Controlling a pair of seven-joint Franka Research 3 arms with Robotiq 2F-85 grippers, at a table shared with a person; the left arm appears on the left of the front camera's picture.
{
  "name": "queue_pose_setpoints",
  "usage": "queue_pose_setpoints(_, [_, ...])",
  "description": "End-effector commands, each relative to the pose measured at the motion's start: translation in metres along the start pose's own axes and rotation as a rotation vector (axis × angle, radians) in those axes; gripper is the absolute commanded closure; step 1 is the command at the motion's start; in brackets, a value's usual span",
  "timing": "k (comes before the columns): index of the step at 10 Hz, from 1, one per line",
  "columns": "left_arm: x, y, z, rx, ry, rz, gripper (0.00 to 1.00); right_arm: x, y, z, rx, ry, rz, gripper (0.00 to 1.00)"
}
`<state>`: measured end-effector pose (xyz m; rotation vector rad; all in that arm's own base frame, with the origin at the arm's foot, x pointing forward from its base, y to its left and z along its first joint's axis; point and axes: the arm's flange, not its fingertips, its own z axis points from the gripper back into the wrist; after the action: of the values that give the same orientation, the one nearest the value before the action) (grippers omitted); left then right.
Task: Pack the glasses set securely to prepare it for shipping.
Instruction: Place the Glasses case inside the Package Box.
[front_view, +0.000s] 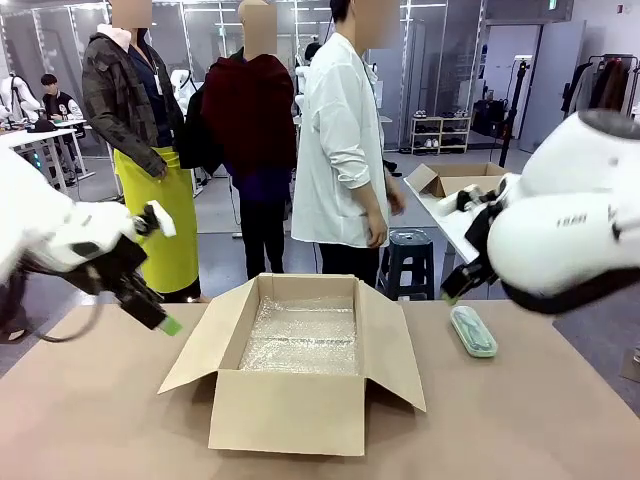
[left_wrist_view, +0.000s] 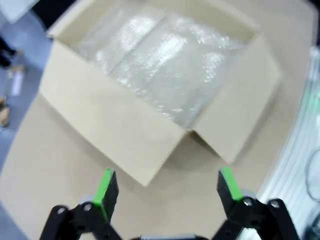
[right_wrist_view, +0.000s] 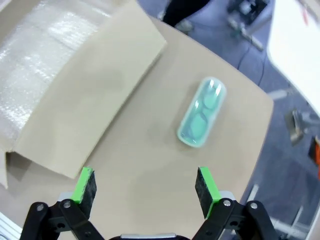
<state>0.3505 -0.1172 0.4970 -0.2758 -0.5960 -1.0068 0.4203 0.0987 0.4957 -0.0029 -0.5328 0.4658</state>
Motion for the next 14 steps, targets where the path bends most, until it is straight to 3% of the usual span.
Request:
queue_pose_setpoints(1, [-0.011,0.002,0.033,-0.100,-0.039,-0.106,0.00,0.019,-0.026,-0.012,0.017,0.099,-0.149,0.00])
queue_pose_setpoints(3, [-0.016,0.002,0.041,-0.103,-0.085,-0.108,0.00,0.020,-0.054,-0.019,0.003,0.141,-0.210,0.00])
queue_pose_setpoints(5, [-0.015,0.004,0.042,-0.103,-0.098,-0.076,0.00,0.022,-0.052,-0.018,-0.016,0.076,-0.208,0.00])
queue_pose_setpoints(6, [-0.012,-0.002,0.048,-0.086,-0.086,-0.105,0.00,0.013,-0.064,-0.021,-0.007,0.135,-0.185,0.00])
queue_pose_setpoints(10, [-0.012,-0.002,0.048,-0.086,-0.086,-0.105,0.00,0.016,-0.064,-0.023,-0.009,0.130,-0.192,0.00])
queue_pose_setpoints(12, [-0.012,-0.002,0.048,-0.086,-0.086,-0.105,0.00,0.042,-0.087,-0.066,-0.033,0.221,-0.275,0.00])
queue_pose_setpoints(14, [-0.012,-0.002,0.048,-0.086,-0.086,-0.105,0.00,0.049,-0.106,-0.103,-0.039,0.237,-0.317,0.00])
